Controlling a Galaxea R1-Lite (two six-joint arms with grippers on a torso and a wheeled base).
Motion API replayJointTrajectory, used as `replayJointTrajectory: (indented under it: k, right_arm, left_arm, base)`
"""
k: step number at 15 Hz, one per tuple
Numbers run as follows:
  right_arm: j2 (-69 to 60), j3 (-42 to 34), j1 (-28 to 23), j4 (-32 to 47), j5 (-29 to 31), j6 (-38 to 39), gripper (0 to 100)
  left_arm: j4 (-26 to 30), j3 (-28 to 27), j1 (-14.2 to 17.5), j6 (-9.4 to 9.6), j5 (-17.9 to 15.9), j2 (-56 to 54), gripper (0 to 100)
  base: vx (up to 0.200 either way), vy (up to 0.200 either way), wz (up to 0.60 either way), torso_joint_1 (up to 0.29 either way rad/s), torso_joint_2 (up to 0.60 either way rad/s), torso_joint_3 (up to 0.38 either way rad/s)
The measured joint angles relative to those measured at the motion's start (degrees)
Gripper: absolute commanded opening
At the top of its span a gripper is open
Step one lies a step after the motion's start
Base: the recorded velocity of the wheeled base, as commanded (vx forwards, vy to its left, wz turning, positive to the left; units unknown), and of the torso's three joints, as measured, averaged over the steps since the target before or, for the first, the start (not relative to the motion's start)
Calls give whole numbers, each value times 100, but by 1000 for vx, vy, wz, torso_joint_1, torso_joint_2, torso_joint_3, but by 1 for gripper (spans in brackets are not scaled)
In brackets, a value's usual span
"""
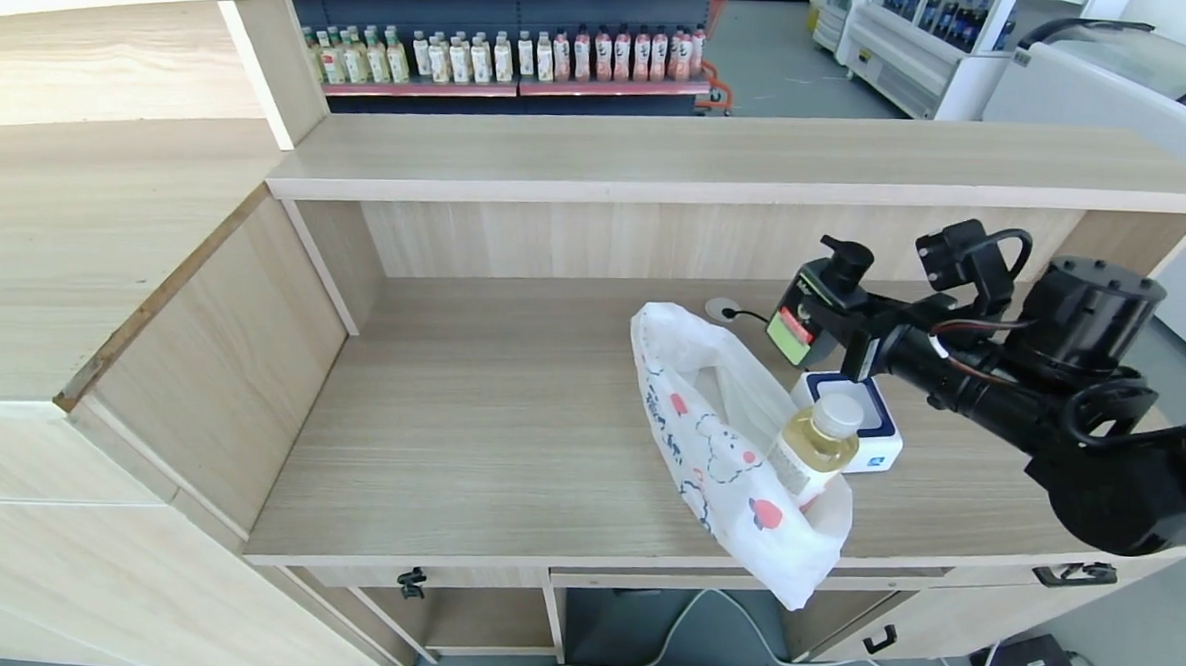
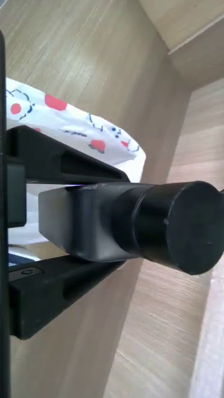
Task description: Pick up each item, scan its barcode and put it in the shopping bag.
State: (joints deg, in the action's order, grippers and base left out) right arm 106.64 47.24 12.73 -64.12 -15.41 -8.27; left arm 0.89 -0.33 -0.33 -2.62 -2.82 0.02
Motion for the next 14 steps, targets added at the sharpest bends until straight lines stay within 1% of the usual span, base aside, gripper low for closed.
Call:
replayJointTrajectory:
  k: [3, 7, 9, 11, 14]
  right_arm:
    - [328, 28, -195, -20, 4, 173, 0]
    - [510, 2, -396, -22, -88, 206, 0]
    - [658, 20, -449, -184, -489, 195, 0]
    - [874, 69, -516, -446, -1122, 123, 0]
    - [1152, 138, -621, -536, -1414, -260, 0]
  left_arm:
    - [0, 0, 0, 0, 0, 0, 100]
    - [0, 0, 0, 0, 0, 0, 100]
    - [0, 0, 0, 0, 0, 0, 100]
    - [0, 0, -2, 0, 0, 0, 100]
    - [0, 0, -2, 0, 0, 0, 100]
  base:
    - [0, 0, 0, 0, 0, 0]
    - [0, 0, 0, 0, 0, 0]
    - [0, 0, 0, 0, 0, 0]
    - [0, 0, 0, 0, 0, 0]
    - [0, 0, 0, 0, 0, 0]
